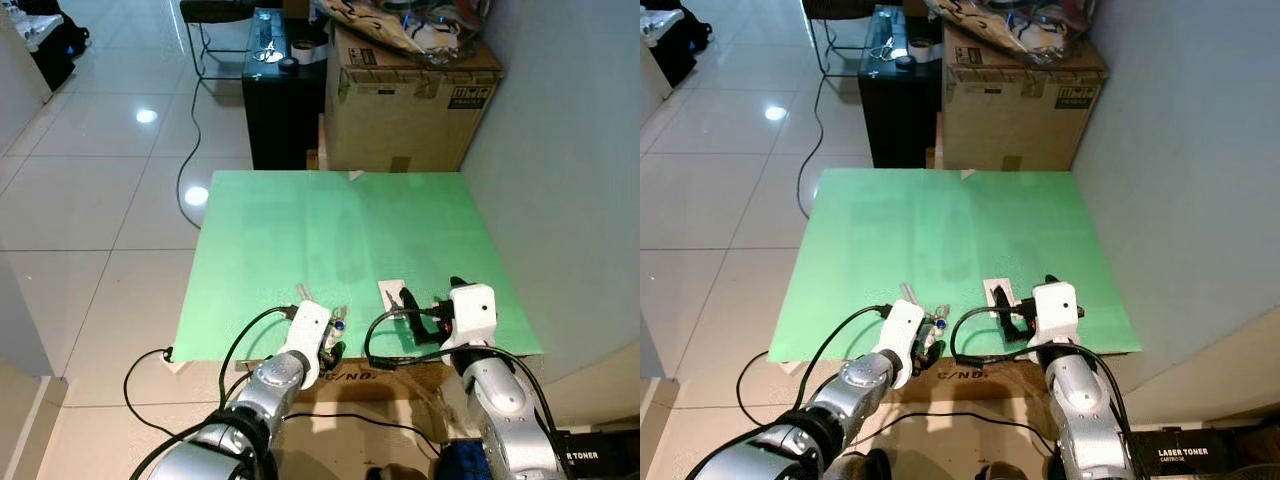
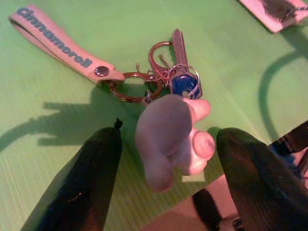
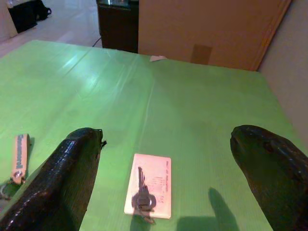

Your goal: Hang keys on a hook

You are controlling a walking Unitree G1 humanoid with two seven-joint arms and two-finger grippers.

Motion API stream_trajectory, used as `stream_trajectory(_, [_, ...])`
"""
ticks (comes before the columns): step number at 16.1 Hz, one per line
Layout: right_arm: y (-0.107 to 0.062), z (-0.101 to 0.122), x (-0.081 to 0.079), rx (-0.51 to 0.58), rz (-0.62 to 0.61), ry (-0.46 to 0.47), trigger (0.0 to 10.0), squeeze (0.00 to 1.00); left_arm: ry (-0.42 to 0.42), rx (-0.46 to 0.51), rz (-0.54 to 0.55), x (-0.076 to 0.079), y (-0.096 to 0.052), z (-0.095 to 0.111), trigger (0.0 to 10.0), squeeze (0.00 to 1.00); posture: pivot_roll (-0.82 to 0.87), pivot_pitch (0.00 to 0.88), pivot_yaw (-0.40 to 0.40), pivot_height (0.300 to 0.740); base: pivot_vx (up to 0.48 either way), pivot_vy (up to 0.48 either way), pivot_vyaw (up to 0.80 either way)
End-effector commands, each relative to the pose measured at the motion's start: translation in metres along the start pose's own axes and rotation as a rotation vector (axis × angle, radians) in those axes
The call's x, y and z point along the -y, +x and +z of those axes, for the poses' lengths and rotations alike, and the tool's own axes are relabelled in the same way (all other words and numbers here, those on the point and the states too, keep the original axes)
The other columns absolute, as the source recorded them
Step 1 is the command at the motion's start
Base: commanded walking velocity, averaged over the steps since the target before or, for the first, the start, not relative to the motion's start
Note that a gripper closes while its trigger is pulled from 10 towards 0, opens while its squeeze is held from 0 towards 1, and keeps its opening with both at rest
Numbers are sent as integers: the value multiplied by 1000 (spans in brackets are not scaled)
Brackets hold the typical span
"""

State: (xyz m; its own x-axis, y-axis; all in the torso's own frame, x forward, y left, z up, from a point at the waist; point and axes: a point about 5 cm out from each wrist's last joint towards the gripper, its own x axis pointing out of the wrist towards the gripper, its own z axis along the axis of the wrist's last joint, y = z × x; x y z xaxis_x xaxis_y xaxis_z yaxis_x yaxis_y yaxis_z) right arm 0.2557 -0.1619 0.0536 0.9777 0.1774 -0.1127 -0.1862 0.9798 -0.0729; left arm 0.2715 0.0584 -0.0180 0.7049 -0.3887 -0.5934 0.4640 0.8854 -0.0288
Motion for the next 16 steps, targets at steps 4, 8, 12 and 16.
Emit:
stream_trajectory(4, [-2,0,1,-13,9,-21,10000,0,-6,-71,19,6,1,-8,0,0,-221,111,-12,740,0,0,0])
stream_trajectory(8, [-7,-2,2,-28,28,-28,10000,0,-189,-176,146,-14,-5,-25,0,0,-218,129,-39,740,0,0,0])
stream_trajectory(12, [-1,1,2,-27,42,-34,10000,0,-203,-181,148,-16,-5,-24,0,0,-215,116,-45,740,0,0,0])
stream_trajectory(16, [3,3,0,-18,50,-33,10000,0,-253,-130,194,-26,-5,-16,0,0,-202,111,-51,740,0,0,0])
